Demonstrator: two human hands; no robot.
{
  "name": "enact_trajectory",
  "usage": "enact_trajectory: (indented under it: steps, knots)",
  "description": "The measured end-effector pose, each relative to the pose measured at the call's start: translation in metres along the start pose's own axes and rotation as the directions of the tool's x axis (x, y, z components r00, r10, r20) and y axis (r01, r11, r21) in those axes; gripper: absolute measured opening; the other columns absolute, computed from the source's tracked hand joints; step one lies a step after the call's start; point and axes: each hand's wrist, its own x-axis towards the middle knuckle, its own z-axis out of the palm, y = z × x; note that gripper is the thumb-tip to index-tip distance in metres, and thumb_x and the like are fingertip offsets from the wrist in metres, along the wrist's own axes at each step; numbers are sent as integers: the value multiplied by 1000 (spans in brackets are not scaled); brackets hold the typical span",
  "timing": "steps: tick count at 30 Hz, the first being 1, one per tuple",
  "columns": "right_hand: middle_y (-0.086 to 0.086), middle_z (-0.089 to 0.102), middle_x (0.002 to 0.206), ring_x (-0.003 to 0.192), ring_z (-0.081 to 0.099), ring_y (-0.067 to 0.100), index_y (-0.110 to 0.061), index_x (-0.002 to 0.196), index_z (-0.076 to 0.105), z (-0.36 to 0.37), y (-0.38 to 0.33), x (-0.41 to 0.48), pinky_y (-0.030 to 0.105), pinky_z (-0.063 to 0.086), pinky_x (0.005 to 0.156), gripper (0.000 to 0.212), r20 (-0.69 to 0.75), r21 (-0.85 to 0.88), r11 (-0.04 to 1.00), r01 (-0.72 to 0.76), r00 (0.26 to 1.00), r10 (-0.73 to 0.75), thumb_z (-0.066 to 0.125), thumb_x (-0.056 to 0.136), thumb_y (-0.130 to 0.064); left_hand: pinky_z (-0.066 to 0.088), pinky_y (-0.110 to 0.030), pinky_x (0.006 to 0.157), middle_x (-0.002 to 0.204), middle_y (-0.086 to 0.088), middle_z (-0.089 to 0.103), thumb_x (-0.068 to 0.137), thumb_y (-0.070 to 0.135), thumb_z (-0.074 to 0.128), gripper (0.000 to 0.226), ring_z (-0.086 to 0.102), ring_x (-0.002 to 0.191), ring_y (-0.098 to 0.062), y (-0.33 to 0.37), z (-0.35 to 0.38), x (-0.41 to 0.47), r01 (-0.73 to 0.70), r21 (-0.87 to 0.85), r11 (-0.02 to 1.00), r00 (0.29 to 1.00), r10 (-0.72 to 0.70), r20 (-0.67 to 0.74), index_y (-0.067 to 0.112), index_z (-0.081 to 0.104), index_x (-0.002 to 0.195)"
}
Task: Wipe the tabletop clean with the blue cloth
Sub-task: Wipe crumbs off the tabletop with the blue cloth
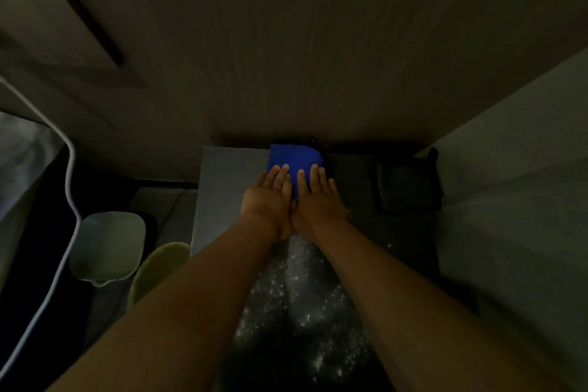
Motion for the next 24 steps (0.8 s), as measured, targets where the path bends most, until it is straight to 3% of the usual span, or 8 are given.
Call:
enact_trajectory:
  steps: [8, 15, 24]
  knots:
    - [15, -17, 159, 148, -14, 28, -15, 153, -11, -7, -20, 3, 41, -6, 119, 68, 24, 2, 1000, -9, 1000, 9, 24, 102, -43, -3, -37, 121, 161, -4, -14, 88, 70, 31, 96, -10, 148, -16, -33, 9, -8, -37, -15, 999, 999, 37, -24, 13, -13, 151]
    - [14, -16, 160, 148, -14, 27, -15, 153, -8, -6, -19, 1, 40, -3, 120, 63, 23, 85, 996, 11, 1000, -13, 17, 104, -43, -2, -36, 121, 161, 2, -8, 98, 54, 15, 68, -7, 148, -11, -44, 14, -7, -58, -61, 996, 995, 53, -88, 19, -7, 153]
    - [11, -16, 160, 148, -14, 25, -17, 154, -6, -10, -66, 5, 42, -2, 122, 59, 25, 71, 992, 103, 994, -105, 18, 104, -39, -1, -37, 121, 161, 1, -11, 95, 62, 14, 75, -7, 148, -13, -90, 18, -25, 11, 35, 999, 999, -10, -36, 19, -10, 152]
